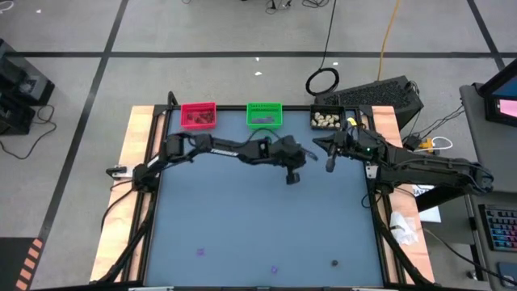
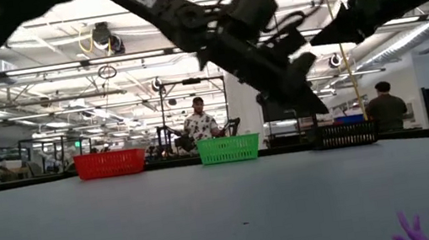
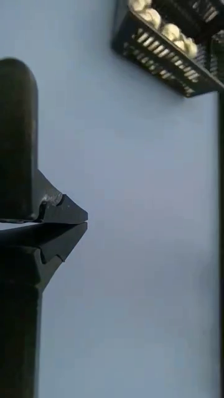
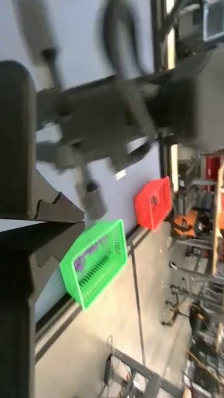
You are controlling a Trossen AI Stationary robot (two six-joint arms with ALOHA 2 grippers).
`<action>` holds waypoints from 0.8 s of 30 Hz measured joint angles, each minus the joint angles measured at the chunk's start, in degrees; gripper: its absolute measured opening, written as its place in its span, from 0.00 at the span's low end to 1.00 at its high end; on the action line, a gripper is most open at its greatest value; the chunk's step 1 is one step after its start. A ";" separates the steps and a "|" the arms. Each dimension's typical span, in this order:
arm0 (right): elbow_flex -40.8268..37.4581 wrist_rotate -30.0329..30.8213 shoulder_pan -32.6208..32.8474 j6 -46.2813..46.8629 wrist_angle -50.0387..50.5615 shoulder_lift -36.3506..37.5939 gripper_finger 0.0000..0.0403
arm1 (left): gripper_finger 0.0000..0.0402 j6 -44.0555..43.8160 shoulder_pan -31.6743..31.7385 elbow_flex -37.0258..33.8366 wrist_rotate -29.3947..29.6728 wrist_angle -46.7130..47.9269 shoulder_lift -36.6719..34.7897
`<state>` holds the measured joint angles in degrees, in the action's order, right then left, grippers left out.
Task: Sort Halloween decoration
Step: Put the purple spider toy into the green bin
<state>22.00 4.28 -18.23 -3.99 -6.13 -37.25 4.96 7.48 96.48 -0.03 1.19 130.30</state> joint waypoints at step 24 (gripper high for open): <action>8.99 1.94 31.14 28.85 -0.59 -42.15 0.00 | 0.00 -4.49 -5.81 -52.87 1.84 -8.02 -47.85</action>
<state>30.99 6.22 12.91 24.86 -6.72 -79.40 0.47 1.67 43.61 1.80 -6.83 82.46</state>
